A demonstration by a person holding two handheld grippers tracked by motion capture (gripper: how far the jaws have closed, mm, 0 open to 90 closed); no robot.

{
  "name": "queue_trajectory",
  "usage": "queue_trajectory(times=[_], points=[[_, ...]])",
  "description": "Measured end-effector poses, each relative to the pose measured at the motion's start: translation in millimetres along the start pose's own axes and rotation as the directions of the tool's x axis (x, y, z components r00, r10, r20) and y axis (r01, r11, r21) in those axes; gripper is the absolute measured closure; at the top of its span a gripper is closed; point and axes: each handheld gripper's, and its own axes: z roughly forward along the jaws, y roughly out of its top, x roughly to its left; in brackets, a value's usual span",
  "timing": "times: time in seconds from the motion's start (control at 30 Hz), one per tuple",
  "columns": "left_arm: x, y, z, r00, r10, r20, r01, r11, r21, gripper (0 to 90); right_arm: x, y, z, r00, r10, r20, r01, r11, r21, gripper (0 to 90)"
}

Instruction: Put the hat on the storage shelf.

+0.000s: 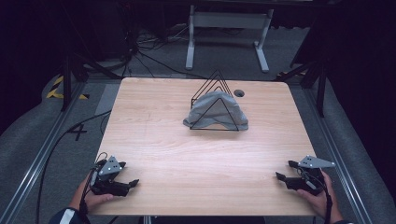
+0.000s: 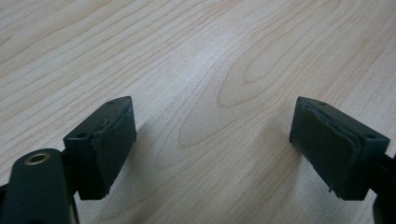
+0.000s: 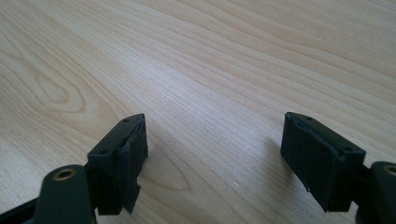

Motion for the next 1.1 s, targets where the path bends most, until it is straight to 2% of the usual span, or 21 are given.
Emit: queue_trajectory(times=[0.27,0.83,1.1], points=[[-0.1,0.3,-0.4,1.0000,0.001,-0.002,-0.001,1.0000,0.006,14.7,-0.1,0.4,0.4,0.9999,0.015,0.007,-0.015,1.000,0.001,21.8],[-1.0,0.2,-0.1,0.9999,-0.010,-0.003,0.010,0.9999,0.004,14.4,-0.5,0.6,0.8,0.9999,0.010,0.008,-0.010,1.000,0.003,21.3],[-0.5,0.7,0.0,1.0000,-0.003,-0.006,0.003,1.0000,0.006,13.9,-0.5,0.6,0.8,0.9999,0.010,0.008,-0.010,1.000,0.003,21.3]])
